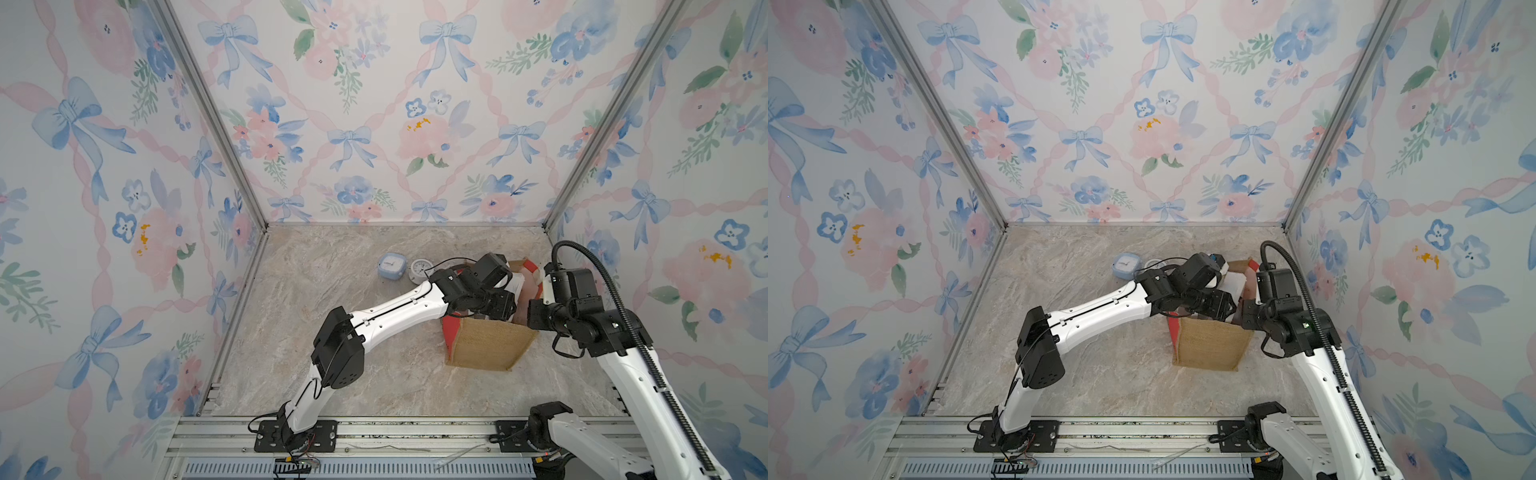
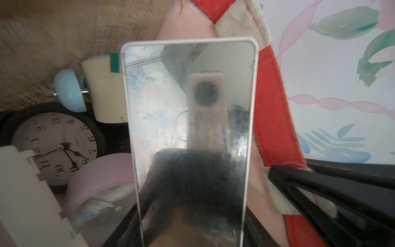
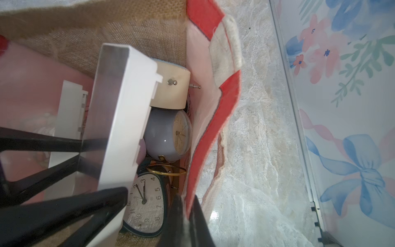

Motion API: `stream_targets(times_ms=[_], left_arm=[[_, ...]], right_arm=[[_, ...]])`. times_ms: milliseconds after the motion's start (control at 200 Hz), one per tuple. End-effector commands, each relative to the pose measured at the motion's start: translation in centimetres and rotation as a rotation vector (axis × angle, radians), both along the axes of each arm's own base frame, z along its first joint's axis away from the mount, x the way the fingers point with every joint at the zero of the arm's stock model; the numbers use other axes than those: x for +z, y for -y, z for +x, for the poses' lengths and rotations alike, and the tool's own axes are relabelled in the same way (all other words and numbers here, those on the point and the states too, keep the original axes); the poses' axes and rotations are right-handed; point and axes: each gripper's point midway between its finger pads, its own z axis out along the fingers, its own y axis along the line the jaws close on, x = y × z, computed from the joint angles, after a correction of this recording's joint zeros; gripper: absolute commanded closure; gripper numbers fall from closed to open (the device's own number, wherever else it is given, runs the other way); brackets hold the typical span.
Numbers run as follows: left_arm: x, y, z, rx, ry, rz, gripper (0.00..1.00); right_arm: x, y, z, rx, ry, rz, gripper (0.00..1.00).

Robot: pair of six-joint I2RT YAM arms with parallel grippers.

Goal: Put the alarm clock into the canvas bag
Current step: Place the alarm at the canvas bag.

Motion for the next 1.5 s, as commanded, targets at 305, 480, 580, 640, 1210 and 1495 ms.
stream_targets(times_ms=[305,480,580,640,1210,1495], left_arm=[[-4.6,0.2,-0.8,0.023,-0.109,0.069,0.47],[-3.6,0.2,-0.6,0.022,-0.090,0.052,0.31],[-2.5,0.2,-0.4,0.024,-0.071,0.037,0.26],[-1.9,0.0,-0.2,0.026,-0.057,0.030,0.24],[5.2,-4.3,3.2,0.068,0.106,-0.027,0.28],[7.8,-9.4,6.8,0.160,0.198,0.019,0.28]], right_arm=[[0.9,-0.1,0.0,0.014,0.056,-0.006,0.94],[0.9,0.0,0.0,0.011,0.056,-0.009,0.94],[0.9,0.0,0.0,0.012,0.055,-0.009,0.93],[0.8,0.0,0.0,0.011,0.054,-0.009,0.93],[0.7,0.0,0.1,0.009,0.048,-0.013,0.93],[0.6,0.0,0.2,0.008,0.041,-0.017,0.94]])
